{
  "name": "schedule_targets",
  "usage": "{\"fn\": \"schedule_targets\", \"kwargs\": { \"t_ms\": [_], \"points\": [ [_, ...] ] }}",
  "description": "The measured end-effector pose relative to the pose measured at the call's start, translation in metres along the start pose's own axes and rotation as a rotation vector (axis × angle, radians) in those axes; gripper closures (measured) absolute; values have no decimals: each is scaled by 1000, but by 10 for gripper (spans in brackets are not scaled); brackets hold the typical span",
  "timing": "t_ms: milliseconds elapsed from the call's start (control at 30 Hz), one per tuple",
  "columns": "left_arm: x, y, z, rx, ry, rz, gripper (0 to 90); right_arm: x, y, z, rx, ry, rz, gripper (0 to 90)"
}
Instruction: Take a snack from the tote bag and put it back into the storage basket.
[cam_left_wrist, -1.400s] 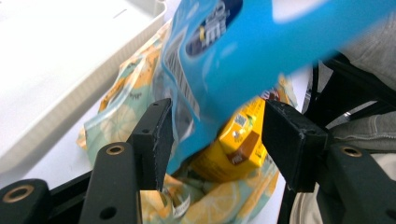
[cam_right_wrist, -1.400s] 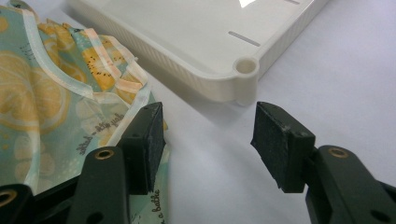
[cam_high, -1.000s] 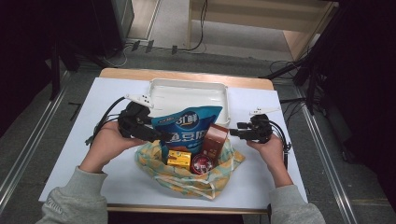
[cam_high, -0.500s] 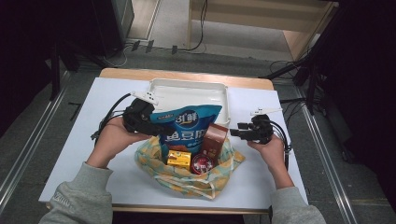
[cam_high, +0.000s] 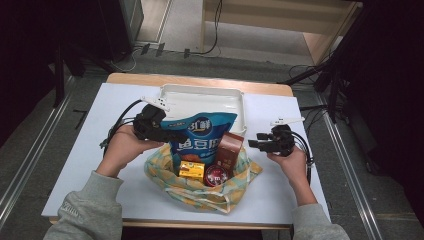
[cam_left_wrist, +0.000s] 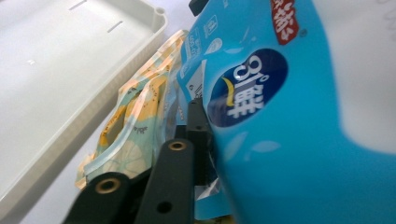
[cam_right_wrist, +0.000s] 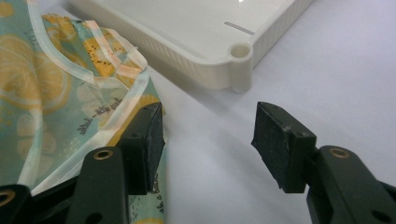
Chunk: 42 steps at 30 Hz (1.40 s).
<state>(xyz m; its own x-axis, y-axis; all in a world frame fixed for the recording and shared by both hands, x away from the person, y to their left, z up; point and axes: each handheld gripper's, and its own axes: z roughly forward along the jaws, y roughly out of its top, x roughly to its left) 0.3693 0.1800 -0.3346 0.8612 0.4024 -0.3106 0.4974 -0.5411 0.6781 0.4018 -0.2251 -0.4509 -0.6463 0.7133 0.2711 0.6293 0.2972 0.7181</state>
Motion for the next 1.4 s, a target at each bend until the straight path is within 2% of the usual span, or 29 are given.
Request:
{"fn": "schedule_targets", "kwargs": {
  "t_ms": [200,367,500,800,900,1067,1267,1400],
  "points": [
    [4,0,0,-26,-12,-32,853,0,-2,-2,2,-5,-1,443],
    [5,1,0,-40,-31,-41,867,0,-3,-3,0,-7,2,443],
    [7,0,-4,-79,-43,-69,871,0,-3,-3,0,-8,-4,443],
    [1,3,-5,-114,-19,-56,878,1,-3,-4,-1,-7,-9,445],
    [-1,4,-6,-128,-23,-64,880,1,-3,-4,-4,-7,-5,445],
    [-6,8,-10,-175,-30,-56,884,2,-3,-3,1,-6,-12,445],
    [-13,11,-17,-207,-16,-34,883,2,-3,-3,1,-7,-14,444],
    [-16,13,-24,-229,-21,-29,883,2,-3,-3,2,-9,-15,445]
  ]
}}
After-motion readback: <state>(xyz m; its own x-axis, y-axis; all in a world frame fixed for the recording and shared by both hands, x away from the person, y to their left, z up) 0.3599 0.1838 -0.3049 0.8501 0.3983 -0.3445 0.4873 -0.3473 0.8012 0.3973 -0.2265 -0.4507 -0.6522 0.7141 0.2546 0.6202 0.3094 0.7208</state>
